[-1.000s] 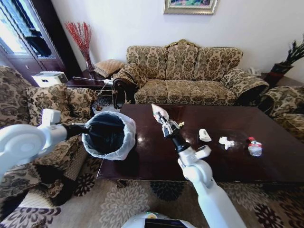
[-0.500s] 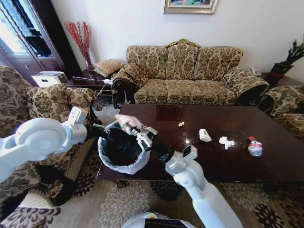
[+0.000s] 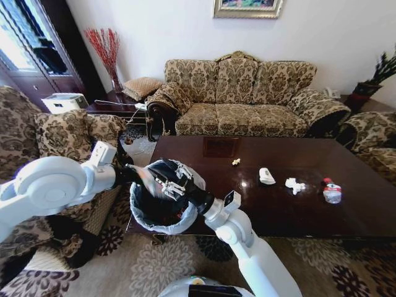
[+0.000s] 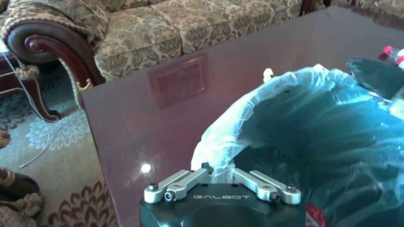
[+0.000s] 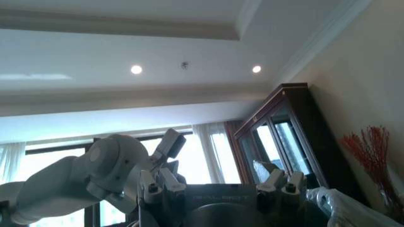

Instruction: Move to the front of the table and place the trash on the table into the trash bin.

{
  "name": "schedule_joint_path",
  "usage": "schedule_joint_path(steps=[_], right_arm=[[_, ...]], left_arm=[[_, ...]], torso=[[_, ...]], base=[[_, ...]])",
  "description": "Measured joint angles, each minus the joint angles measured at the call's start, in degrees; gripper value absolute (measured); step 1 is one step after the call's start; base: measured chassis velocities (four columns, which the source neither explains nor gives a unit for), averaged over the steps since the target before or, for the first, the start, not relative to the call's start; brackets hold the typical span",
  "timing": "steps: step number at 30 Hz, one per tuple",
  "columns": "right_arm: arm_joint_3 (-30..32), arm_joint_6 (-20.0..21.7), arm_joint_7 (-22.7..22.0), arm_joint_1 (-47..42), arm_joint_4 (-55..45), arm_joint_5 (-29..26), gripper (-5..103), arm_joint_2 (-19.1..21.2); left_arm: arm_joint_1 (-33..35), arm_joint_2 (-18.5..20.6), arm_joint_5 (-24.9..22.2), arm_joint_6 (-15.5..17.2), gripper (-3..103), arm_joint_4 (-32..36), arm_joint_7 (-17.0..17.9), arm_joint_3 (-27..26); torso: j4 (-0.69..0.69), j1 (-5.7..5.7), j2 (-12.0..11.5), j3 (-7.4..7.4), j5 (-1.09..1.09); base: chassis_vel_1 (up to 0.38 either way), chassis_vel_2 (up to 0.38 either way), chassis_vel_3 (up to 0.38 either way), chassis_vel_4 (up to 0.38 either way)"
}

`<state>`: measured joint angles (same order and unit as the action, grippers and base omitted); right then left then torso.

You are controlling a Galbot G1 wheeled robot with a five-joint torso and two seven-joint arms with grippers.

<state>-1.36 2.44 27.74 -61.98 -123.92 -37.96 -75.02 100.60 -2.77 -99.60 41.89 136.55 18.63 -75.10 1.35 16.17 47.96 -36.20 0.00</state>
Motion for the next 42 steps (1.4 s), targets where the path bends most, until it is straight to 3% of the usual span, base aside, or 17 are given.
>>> schedule_joint_path(steps=[3,4,6,9,13,14,17,21,28,36,42], right_arm=[[2.0,-0.2,0.2,-2.1,-2.7,-1.0,78,0.8],[3.3,-0.2,-0.2,-3.4,-4.5,-1.8,89,1.0],[5.2,-0.1,-2.0,-5.6,-7.1,-2.8,94,1.4],[10.3,0.5,-6.0,-10.7,-12.4,-4.5,99,3.2],[22.9,0.7,-13.8,-19.6,-17.9,-2.4,100,6.0],[22.9,0.7,-13.8,-19.6,-17.9,-2.4,100,6.0],[29.7,0.7,-21.0,-23.0,-19.5,0.9,100,7.2],[34.2,2.7,-27.3,-25.9,-19.7,2.8,100,7.8],[33.4,4.1,-31.4,-28.6,-19.2,5.3,100,5.5],[31.4,3.5,-31.7,-25.0,-12.7,5.4,100,5.0],[28.9,2.5,-31.4,-21.3,-5.4,5.5,100,5.7]], left_arm=[[0.0,-0.5,0.0,0.1,0,-0.2,0.2,-0.2],[0.0,-0.6,0.1,0.1,0,-0.8,0.2,-0.3],[-0.3,-0.7,0.3,0.2,0,-2.1,0.2,-0.4],[-1.5,-1.4,0.5,0.2,0,-4.9,0.2,-0.4],[-3.2,-5.5,0.6,0.2,0,-7.7,-0.6,-0.5],[-3.2,-5.5,0.6,0.2,0,-7.7,-0.6,-0.5],[-3.8,-10.5,1.0,0.2,0,-6.9,0.1,-0.8],[-4.1,-13.6,3.2,0.3,0,-5.9,-0.5,-0.2],[-5.4,-17.0,5.0,0.3,0,-6.6,-2.1,-0.5],[-2.8,-20.8,8.6,0.2,0,-3.5,-1.8,-1.8],[-2.1,-20.8,8.4,0.2,0,-2.9,-1.0,-3.5]], torso=[[0.0,0.0,0.0,0.0,0.01],[-0.01,0.0,0.0,0.0,0.02],[-0.01,0.0,0.0,0.0,0.03],[-0.03,0.0,0.0,0.0,0.02],[-0.03,0.0,0.0,0.0,0.02],[-0.03,0.0,0.0,0.0,0.02],[0.02,0.0,0.0,0.01,-0.02],[0.01,-0.01,0.0,0.01,0.0],[-0.03,-0.01,0.0,0.01,0.01],[-0.01,0.0,0.0,0.0,0.0],[0.01,-0.01,0.0,0.0,0.0]], base=[[0.0,0.0,0.0,0.0],[0.0,0.0,0.0,0.0],[0.0,0.0,0.0,0.0],[0.0,0.0,0.0,0.0],[0.0,0.0,0.0,0.0],[0.0,0.0,0.0,0.0],[0.0,0.0,0.0,0.0],[0.0,0.0,0.0,0.0],[0.0,0.0,0.0,0.0],[0.0,0.0,0.0,0.0],[-0.1,-0.091,0.088,0.094]])
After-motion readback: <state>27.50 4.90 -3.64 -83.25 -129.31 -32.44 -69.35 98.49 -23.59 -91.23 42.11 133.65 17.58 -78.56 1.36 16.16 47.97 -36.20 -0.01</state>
